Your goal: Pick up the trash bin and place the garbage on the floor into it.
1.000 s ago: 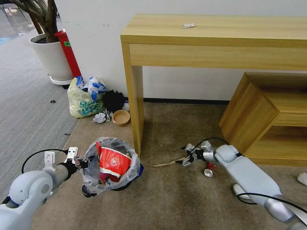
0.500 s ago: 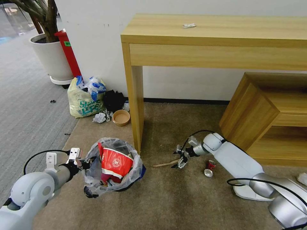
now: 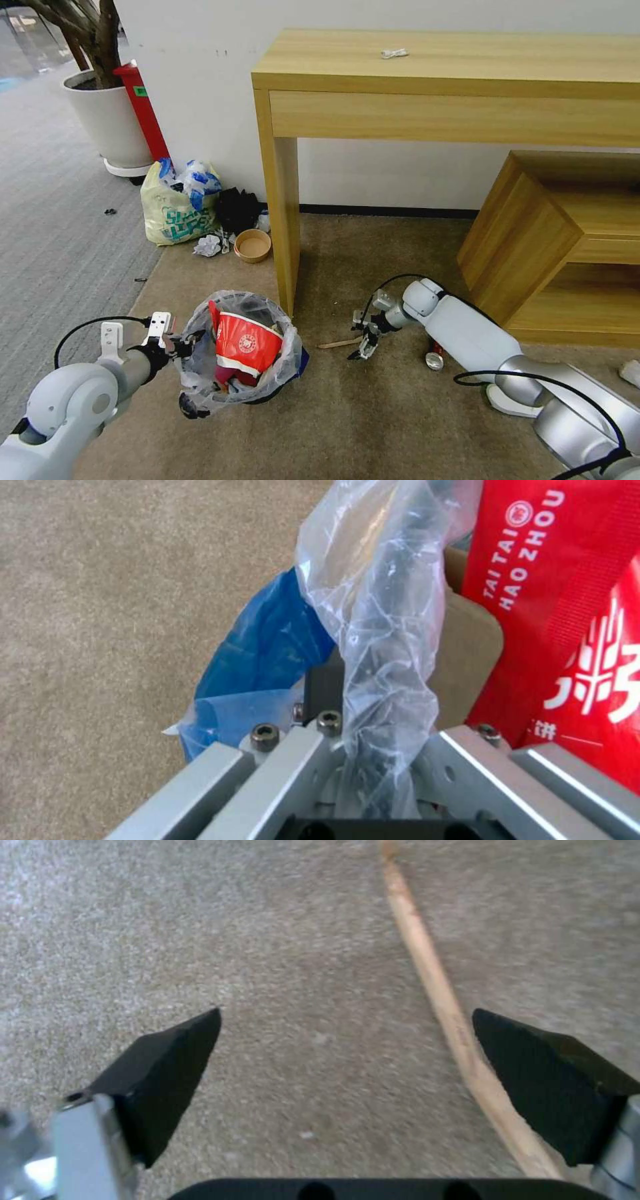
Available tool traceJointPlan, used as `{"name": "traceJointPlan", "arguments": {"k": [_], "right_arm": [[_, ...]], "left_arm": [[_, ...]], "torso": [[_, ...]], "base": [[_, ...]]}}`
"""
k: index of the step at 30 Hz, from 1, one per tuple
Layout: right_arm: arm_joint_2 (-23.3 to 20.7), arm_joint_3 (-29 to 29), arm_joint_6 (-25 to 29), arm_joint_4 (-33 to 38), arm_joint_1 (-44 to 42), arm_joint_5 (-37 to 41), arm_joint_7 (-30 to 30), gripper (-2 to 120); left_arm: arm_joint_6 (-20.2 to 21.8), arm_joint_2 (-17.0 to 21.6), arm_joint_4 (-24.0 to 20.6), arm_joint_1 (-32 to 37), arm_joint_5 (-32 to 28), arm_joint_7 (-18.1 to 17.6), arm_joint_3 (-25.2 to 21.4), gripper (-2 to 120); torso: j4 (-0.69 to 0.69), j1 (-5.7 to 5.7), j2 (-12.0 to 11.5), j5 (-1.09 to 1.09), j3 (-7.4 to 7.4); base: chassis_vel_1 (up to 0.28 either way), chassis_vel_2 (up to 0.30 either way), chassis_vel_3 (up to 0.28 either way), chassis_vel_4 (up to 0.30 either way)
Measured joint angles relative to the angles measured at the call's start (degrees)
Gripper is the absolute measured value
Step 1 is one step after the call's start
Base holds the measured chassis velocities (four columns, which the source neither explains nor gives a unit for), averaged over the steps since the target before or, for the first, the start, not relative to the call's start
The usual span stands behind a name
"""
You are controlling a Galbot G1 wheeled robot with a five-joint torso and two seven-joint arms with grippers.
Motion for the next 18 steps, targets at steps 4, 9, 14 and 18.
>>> {"name": "traceJointPlan", "arguments": {"k": [4, 9, 14, 18], "right_arm": [[0.9, 0.2, 0.1, -0.6, -0.7, -1.2, 0.4, 88], [2.4, 1.6, 0.1, -3.1, -1.4, -2.1, 2.3, 85], [3.2, 2.5, 0.2, -5.2, -1.4, -2.2, 4.2, 80], [3.8, 3.2, 0.4, -6.9, -1.4, -2.1, 6.8, 78]], "left_arm": [[0.0, -0.2, 0.0, 0.1, 0.1, -0.1, 0.0, 0], [0.0, -0.3, 0.0, 0.1, 0.2, -0.2, 0.0, 0], [0.0, -0.2, 0.0, 0.1, 0.2, -0.2, 0.1, 0], [0.0, -0.3, 0.0, 0.0, 0.2, -0.2, 0.4, 0]], "torso": [[0.02, 0.0, 0.0, 0.0, 0.0], [0.01, 0.0, 0.0, 0.0, 0.0], [0.01, 0.0, 0.0, 0.0, 0.0], [0.01, 0.0, 0.0, 0.0, 0.0]], "base": [[0.0, 0.0, 0.0, 0.0], [0.0, 0.0, 0.0, 0.0], [0.0, 0.0, 0.0, 0.0], [0.0, 0.0, 0.0, 0.0]]}}
